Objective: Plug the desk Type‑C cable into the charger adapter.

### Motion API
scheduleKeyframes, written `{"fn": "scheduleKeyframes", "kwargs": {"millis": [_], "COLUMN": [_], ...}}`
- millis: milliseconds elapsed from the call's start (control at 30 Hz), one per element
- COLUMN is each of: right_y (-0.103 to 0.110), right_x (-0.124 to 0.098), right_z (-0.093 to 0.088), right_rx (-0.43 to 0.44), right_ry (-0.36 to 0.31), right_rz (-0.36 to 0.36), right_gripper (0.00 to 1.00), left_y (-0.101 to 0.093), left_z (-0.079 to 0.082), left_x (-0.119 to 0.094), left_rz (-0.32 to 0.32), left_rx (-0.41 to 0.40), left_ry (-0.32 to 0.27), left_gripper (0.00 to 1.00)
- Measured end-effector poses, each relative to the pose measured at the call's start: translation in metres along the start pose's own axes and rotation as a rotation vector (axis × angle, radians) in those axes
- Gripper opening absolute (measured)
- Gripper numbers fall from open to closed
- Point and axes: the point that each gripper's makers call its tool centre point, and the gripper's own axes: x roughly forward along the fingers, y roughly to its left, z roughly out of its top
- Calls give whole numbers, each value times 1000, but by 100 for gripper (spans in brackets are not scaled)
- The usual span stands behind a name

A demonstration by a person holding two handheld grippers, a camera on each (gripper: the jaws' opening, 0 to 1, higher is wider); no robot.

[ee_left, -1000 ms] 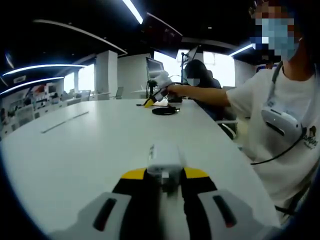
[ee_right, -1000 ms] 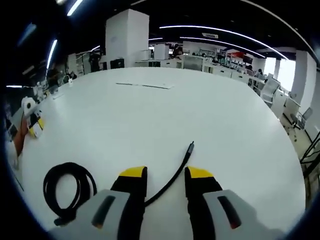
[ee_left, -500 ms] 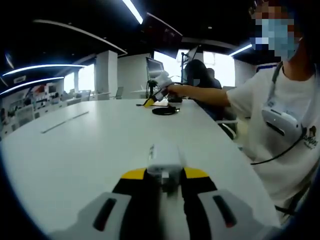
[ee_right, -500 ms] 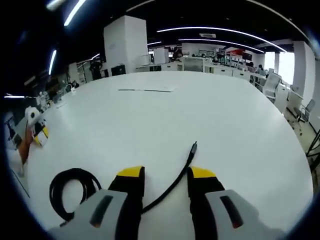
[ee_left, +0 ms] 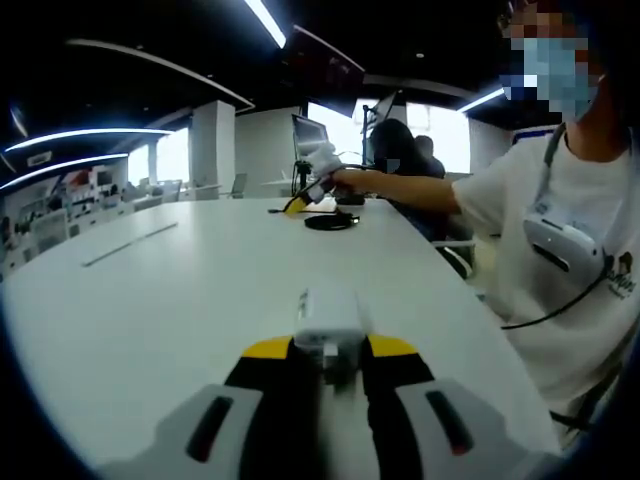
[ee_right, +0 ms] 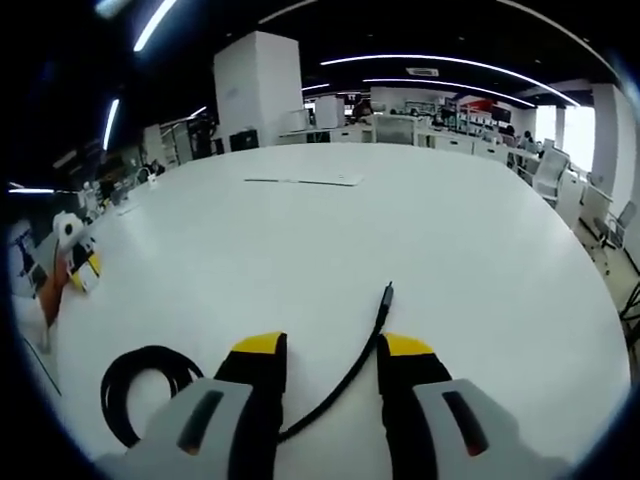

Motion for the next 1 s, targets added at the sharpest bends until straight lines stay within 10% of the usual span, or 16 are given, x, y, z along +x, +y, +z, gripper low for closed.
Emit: {"fn": "scheduleKeyframes", "kwargs": {"millis": [1000], "right_y": [24], "right_x": [12], "right_z": [4], "right_rx": [-25], "right_ry": [-4], "right_rz": [65], "right_gripper": [37], "left_y": [3], "left_z": [1], "left_x": [-2], "left_rz": [0], "left_rx": [0], "left_ry": [1], "left_gripper": [25]}}
